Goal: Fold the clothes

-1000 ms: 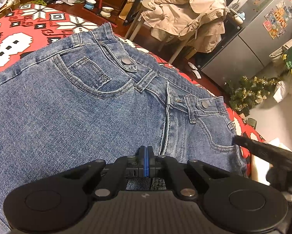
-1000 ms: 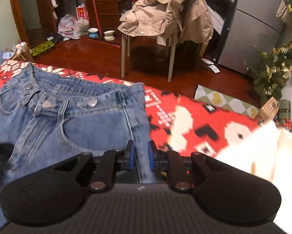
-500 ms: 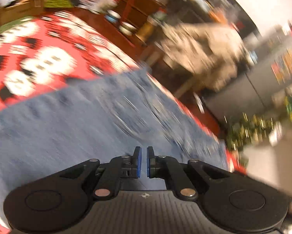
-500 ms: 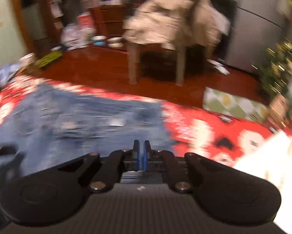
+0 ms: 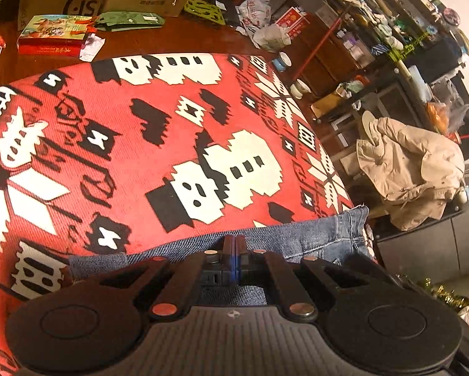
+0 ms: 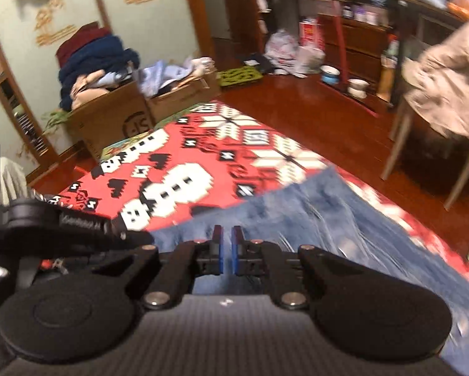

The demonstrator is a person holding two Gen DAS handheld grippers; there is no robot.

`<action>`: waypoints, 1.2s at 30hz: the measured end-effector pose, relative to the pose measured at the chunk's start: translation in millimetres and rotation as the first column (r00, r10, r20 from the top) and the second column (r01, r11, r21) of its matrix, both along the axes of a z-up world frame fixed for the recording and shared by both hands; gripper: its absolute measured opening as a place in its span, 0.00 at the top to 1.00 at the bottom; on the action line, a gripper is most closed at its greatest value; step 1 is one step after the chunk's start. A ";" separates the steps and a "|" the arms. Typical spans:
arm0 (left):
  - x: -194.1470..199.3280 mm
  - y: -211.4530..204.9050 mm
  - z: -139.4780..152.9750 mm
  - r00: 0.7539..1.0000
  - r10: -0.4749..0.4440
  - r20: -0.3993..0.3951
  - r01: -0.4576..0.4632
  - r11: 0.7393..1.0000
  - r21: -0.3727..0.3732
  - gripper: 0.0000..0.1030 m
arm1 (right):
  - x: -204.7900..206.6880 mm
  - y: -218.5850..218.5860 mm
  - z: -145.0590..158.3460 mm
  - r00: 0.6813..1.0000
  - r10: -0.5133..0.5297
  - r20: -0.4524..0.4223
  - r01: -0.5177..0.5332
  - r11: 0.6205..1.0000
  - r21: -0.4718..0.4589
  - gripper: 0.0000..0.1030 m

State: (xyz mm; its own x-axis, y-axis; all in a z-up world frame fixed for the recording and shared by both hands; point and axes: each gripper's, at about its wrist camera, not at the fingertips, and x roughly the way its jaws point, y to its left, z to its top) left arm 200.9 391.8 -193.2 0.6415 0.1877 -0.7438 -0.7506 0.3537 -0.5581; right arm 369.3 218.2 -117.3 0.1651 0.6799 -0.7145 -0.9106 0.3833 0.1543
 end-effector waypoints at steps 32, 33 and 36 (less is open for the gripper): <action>0.3 -3.0 1.5 1.000 0.019 -0.009 -0.019 0.999 0.031 0.97 | 78.7 54.3 -45.6 0.978 -0.176 0.111 0.184 0.981 -0.061 1.00; 0.2 -2.5 1.4 1.000 0.021 -0.007 -0.020 0.999 0.027 0.97 | 83.6 50.2 -40.4 0.976 -0.201 0.087 0.204 0.978 -0.033 0.99; 0.6 -2.5 1.8 1.000 0.025 -0.010 -0.025 0.999 0.027 0.97 | 96.9 37.2 -31.2 0.960 -0.265 0.088 0.268 0.963 -0.027 0.92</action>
State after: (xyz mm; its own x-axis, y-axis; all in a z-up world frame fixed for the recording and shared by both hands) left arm 201.5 389.3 -191.4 0.6285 0.2239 -0.7449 -0.7652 0.3498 -0.5405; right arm 466.2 255.4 -148.5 0.3969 0.5757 -0.7149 -0.7835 0.6182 0.0629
